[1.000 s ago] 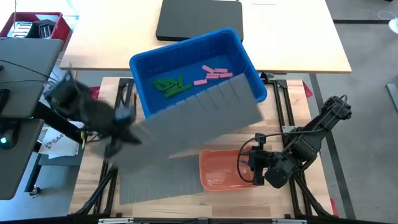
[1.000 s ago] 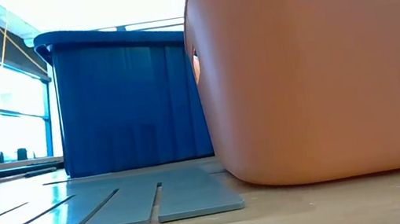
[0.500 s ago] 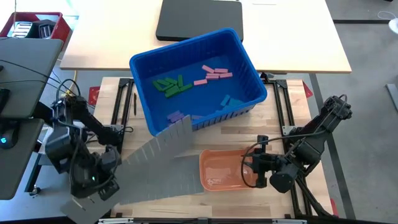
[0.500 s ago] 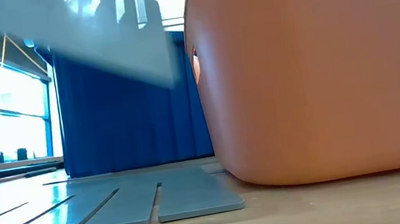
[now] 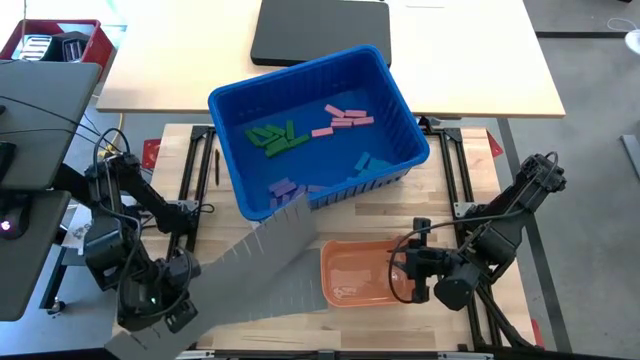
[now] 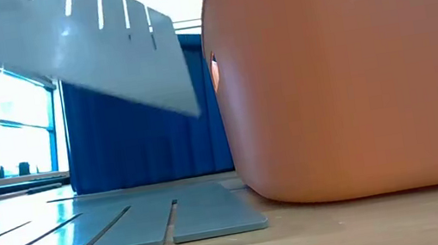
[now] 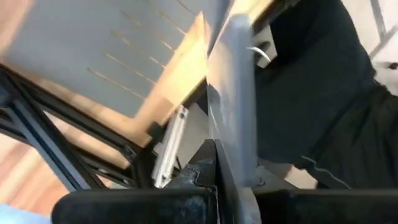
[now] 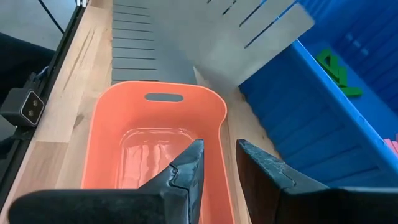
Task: Sort blocks
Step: Remove the bin divider from the blue bin
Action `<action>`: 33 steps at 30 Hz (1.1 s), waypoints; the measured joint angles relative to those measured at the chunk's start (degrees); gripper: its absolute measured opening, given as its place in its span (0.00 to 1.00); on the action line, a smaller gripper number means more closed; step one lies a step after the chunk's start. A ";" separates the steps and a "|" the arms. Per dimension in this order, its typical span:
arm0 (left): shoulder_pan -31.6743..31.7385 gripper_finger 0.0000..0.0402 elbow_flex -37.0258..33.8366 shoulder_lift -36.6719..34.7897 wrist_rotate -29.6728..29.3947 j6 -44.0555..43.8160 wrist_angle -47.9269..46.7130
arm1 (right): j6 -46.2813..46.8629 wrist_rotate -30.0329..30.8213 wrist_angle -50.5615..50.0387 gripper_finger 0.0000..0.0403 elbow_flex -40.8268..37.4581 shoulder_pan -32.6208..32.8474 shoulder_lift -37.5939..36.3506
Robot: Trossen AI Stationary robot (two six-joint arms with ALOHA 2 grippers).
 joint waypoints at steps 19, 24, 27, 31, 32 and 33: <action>-0.69 0.00 -18.27 -0.27 1.69 0.29 21.57 | -4.52 0.60 2.44 0.22 0.02 0.00 0.00; 2.01 0.00 -24.76 -3.93 1.01 6.00 25.98 | -4.52 0.97 2.44 0.22 0.02 -0.04 0.00; 4.90 0.00 -28.86 -7.11 1.66 9.92 28.04 | -4.52 1.46 2.46 0.22 0.02 -0.04 0.00; 9.52 0.00 -34.26 -10.77 4.38 15.55 29.25 | -4.52 1.49 2.82 0.22 0.02 -0.04 0.00; 10.85 0.00 -35.44 -11.53 5.23 17.33 29.94 | -4.52 1.46 2.86 0.22 0.02 -0.04 0.00; 12.33 0.00 -36.55 -12.24 6.02 19.17 30.76 | -4.52 1.46 2.86 0.22 0.02 -0.04 0.00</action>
